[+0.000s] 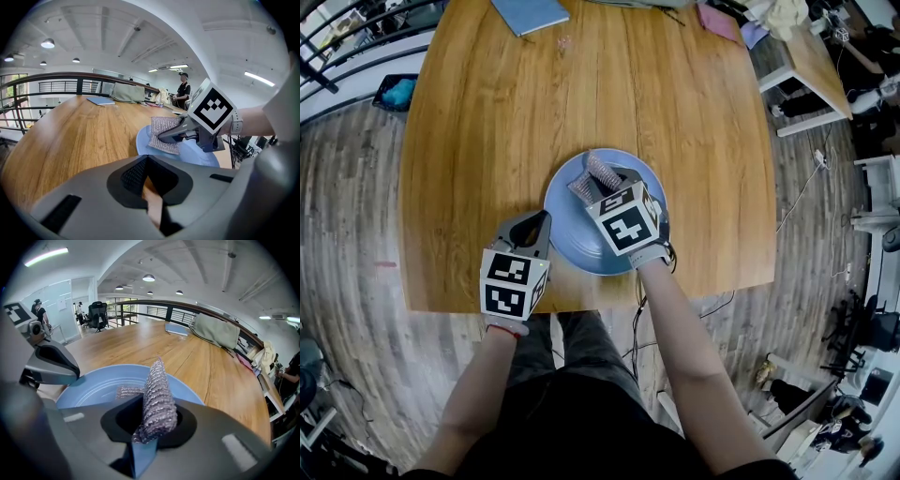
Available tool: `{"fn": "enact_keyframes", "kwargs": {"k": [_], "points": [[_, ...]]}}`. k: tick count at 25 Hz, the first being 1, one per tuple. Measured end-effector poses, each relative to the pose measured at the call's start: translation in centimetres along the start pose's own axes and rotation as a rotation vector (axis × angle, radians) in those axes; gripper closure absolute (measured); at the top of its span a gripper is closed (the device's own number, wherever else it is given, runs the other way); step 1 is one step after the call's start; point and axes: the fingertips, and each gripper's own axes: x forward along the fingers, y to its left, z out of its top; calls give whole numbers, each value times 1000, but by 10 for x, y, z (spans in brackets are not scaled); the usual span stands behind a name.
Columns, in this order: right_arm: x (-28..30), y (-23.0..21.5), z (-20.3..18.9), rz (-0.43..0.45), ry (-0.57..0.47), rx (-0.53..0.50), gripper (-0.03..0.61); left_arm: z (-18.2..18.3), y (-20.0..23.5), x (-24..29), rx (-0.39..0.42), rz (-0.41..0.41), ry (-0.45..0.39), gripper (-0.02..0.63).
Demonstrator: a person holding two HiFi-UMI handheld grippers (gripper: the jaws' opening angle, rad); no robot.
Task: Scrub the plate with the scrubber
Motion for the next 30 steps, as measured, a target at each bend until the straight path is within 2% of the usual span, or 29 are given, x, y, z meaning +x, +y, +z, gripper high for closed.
{"fn": "enact_keyframes", "kwargs": {"k": [15, 24, 27, 30], "points": [[-37, -3, -53, -17, 33, 38, 506, -2, 1, -1, 4, 18, -4, 618], [-56, -3, -81, -7, 79, 33, 506, -6, 10, -5, 13, 65, 14, 617], [-62, 0, -90, 18, 115, 54, 506, -9, 13, -11, 23, 76, 23, 617], [-74, -1, -90, 23, 106, 75, 505, -14, 15, -17, 36, 84, 35, 618]]}}
